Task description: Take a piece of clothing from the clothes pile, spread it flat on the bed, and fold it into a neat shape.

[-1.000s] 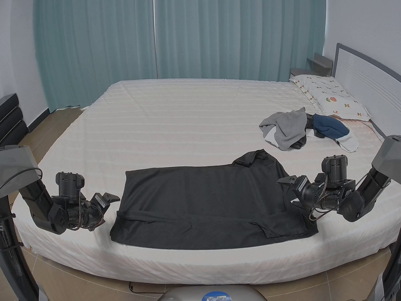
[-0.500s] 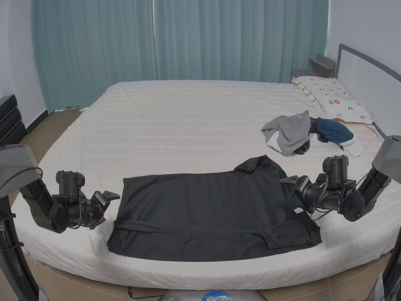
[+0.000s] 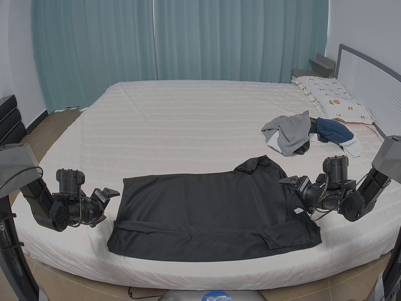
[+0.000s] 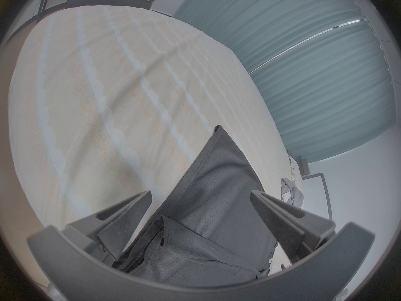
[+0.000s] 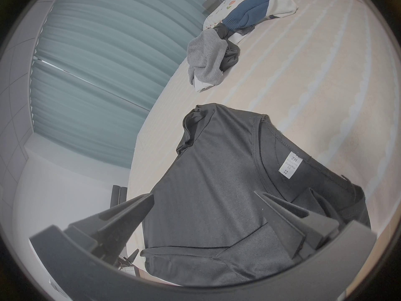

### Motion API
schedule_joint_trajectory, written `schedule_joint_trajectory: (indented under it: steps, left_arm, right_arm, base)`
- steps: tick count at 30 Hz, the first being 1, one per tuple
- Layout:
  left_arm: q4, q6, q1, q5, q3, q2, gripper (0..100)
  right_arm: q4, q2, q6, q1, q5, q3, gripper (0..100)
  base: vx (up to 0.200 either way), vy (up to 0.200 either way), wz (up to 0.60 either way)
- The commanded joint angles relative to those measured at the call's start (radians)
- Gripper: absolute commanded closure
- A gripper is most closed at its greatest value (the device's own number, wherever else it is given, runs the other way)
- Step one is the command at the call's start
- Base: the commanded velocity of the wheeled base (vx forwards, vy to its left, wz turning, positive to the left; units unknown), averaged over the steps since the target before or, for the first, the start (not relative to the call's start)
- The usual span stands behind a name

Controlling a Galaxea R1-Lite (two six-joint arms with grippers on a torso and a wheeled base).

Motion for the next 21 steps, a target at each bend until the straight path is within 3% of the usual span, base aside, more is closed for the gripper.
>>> schedule_joint_trajectory:
  steps: [1, 6, 18, 21]
  left_arm:
    - [0.0, -0.001, 0.001, -0.001, -0.003, 0.002, 0]
    - [0.0, -0.001, -0.001, -0.001, -0.002, 0.001, 0]
    - [-0.002, 0.0, 0.016, 0.006, -0.005, -0.002, 0]
    - [-0.002, 0.0, 0.033, -0.001, -0.006, -0.004, 0]
  right_arm:
    - [-0.001, 0.001, 0.0, 0.0, 0.0, 0.0, 0]
    - [-0.001, 0.001, 0.0, 0.0, 0.0, 0.0, 0]
    - [-0.001, -0.001, 0.0, 0.0, 0.0, 0.0, 0]
    - [-0.001, -0.001, 0.0, 0.0, 0.0, 0.0, 0]
  base:
    - [0.0, -0.2, 0.0]
    - [0.0, -0.2, 0.0]
    - [0.0, 0.0, 0.0]
    - [0.2, 0.0, 0.0]
